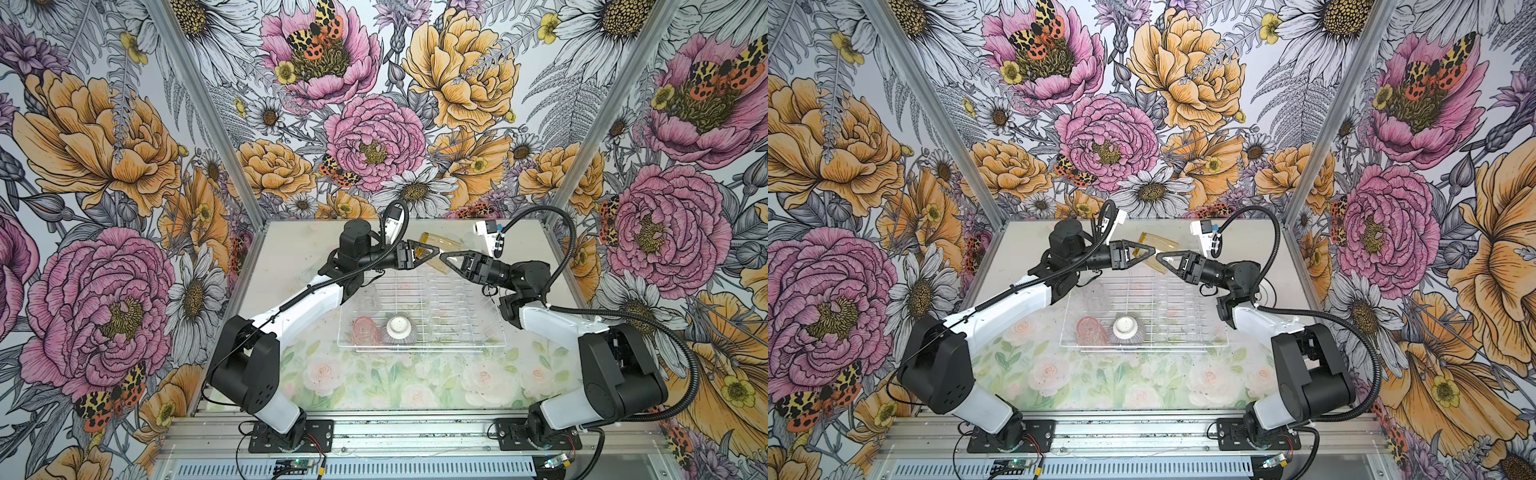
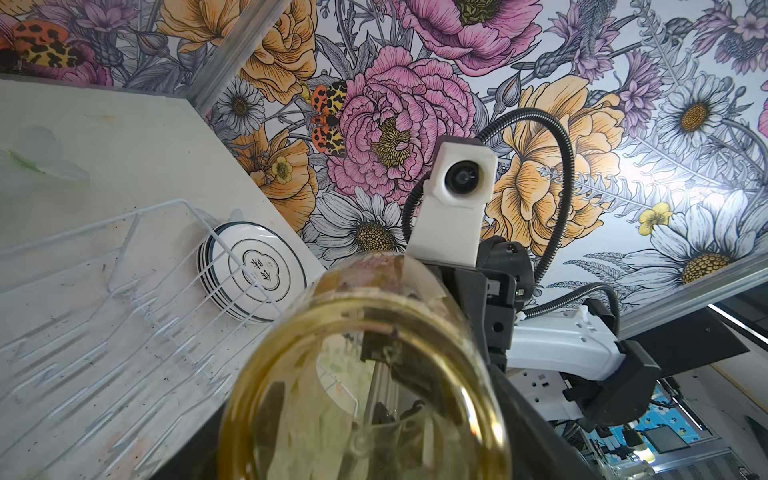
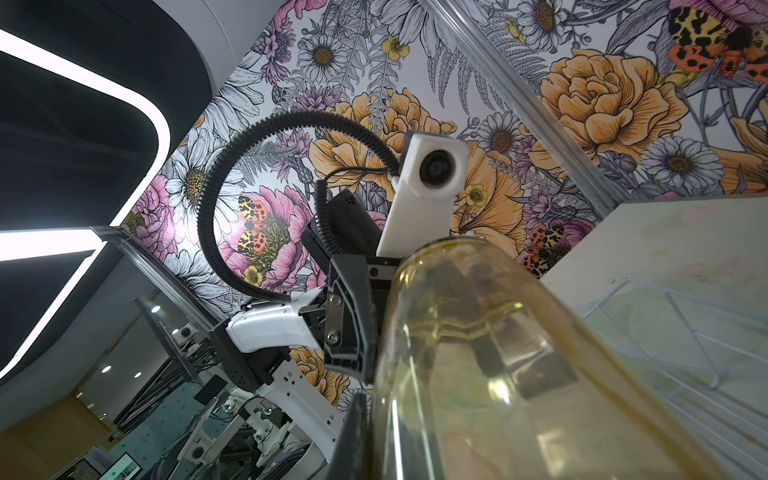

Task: Unload the mixed dishes from the dish rack
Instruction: 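Grasp the yellow glass with the right gripper while the left gripper releases, then carry the yellow glass down toward the table edge nearest the robot with the right gripper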

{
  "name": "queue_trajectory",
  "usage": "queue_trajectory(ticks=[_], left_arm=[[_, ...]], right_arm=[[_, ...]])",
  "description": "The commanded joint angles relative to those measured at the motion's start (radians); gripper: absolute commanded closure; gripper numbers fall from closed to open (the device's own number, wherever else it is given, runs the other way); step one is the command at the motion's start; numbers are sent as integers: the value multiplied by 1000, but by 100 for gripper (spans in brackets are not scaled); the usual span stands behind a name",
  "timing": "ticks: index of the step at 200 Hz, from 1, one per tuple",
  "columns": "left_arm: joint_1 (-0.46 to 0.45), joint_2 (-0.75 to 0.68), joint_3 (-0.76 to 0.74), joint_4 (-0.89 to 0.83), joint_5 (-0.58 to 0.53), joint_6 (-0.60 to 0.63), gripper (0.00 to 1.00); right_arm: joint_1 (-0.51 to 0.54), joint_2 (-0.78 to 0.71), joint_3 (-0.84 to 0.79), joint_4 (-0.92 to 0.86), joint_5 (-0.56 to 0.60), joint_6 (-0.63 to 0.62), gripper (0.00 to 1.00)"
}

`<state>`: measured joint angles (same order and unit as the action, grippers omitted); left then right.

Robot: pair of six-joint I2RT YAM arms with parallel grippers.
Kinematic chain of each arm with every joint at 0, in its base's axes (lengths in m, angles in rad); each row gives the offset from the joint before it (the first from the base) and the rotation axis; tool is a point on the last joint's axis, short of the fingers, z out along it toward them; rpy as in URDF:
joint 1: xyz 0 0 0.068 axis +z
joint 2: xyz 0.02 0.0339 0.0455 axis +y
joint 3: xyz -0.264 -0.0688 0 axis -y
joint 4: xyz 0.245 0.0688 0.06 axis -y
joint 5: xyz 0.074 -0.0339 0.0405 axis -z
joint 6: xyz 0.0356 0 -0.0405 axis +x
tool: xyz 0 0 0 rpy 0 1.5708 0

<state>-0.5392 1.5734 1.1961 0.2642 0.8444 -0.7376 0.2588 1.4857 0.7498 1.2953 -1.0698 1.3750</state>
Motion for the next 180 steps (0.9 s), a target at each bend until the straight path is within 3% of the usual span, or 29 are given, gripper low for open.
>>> queue_trajectory(ticks=[1,20,39,53,77,103,122,153,180], left_arm=[[-13,-9,-14,59,28,43,58],[-15,-18,-24,59,13,45,52],[-15,-48,-40,15,-32,87,39],[-17,-76,-38,-75,-77,155,27],[-16,-118,-16,-260,-142,270,19],[-2,-166,-7,-398,-214,355,17],[15,-195,-13,-471,-272,395,17],[34,-237,-23,-580,-398,451,18],[33,-280,-23,-686,-558,505,19]], right_arm=[[7,-19,32,33,28,22,100],[6,-30,44,15,25,13,100],[4,-61,57,-70,21,-38,100],[4,-104,69,-213,22,-130,100],[3,-206,110,-560,38,-357,100],[5,-315,205,-1067,115,-671,100],[7,-368,269,-1338,200,-835,100],[8,-438,296,-1520,271,-930,100],[36,-508,359,-1831,492,-1081,100]])
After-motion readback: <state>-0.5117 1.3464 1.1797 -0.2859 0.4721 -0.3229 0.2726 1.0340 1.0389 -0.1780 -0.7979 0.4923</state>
